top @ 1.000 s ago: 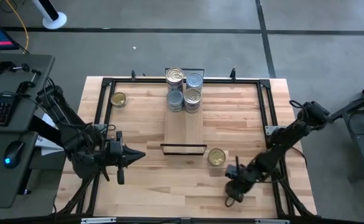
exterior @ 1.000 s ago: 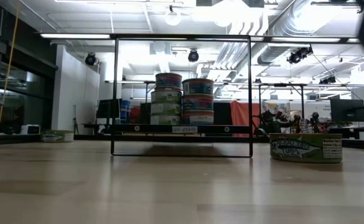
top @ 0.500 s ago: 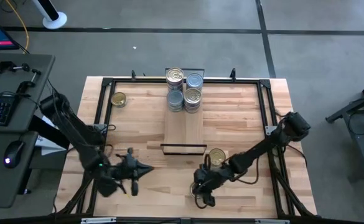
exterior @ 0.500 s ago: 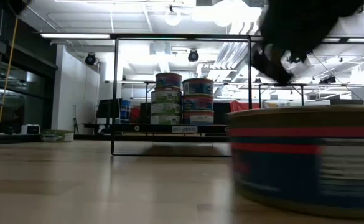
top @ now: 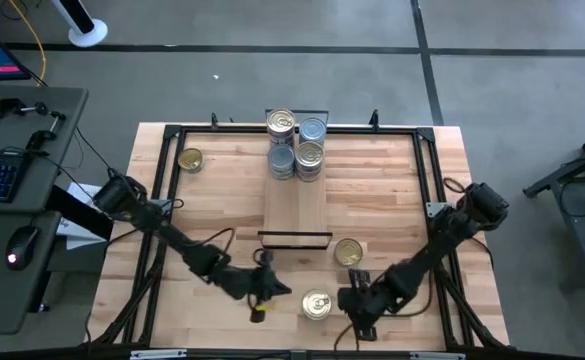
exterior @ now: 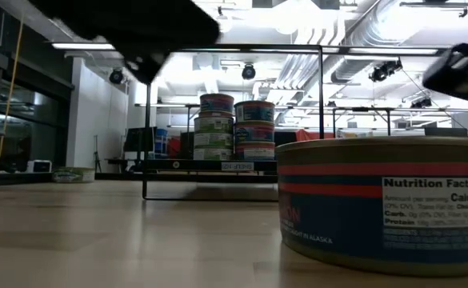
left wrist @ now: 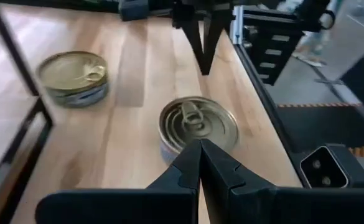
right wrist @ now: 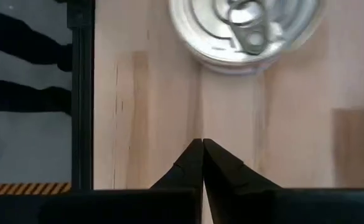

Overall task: Stack canned seafood by type on shelf
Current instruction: Move the pink and blue tuna can to the bottom middle of the table, then stack the pink and blue tuna cans on top of the pink and blue tuna can

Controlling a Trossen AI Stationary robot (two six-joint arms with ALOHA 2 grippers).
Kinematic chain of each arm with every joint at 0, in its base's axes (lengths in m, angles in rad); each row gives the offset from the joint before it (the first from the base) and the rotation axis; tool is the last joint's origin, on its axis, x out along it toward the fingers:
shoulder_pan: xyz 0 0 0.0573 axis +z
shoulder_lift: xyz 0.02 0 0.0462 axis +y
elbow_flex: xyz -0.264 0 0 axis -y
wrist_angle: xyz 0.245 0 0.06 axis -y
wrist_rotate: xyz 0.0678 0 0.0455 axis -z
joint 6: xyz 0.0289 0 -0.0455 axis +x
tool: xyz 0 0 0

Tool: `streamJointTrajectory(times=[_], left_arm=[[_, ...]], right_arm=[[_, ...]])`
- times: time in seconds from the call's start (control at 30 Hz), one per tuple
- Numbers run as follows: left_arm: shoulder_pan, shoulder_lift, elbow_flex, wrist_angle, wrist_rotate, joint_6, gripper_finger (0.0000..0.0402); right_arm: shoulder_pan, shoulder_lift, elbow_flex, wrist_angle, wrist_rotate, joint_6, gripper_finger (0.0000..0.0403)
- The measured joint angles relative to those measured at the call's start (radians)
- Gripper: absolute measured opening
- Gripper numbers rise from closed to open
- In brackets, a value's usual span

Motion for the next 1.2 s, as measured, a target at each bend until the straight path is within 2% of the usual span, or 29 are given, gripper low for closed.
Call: streamJointTrajectory(times=[0.17,0.23,0.33,0.5,0.77,1.2], left_arm=[[0.046,0.111,0.094,0.000,0.197,0.086,0.0000],[0.048,0.161,0.141,0.003,0.237,0.103,0.0000],[0.049,0.205,0.182,-0.003,0.219,0.092,0.0000],[0.051,0.256,0.210,0.006,0.121,0.002,0.0000],[0.042,0.280,0.208,-0.054,0.098,-0.055,0.0000],[0.008,0.276,0.198,-0.176,0.096,-0.055,0.0000]], right_arm=[[-0.002,0.094,0.000,0.062,0.070,-0.015,0.0000],[-0.010,0.120,0.000,0.078,0.075,-0.012,0.0000],[-0.020,0.140,0.001,0.109,0.079,-0.014,0.0000],[-0.020,0.147,0.002,0.127,0.103,-0.040,0.0000],[-0.020,0.140,0.029,0.128,0.144,-0.076,0.0000],[-0.036,0.124,0.166,0.123,0.190,-0.166,0.0000]])
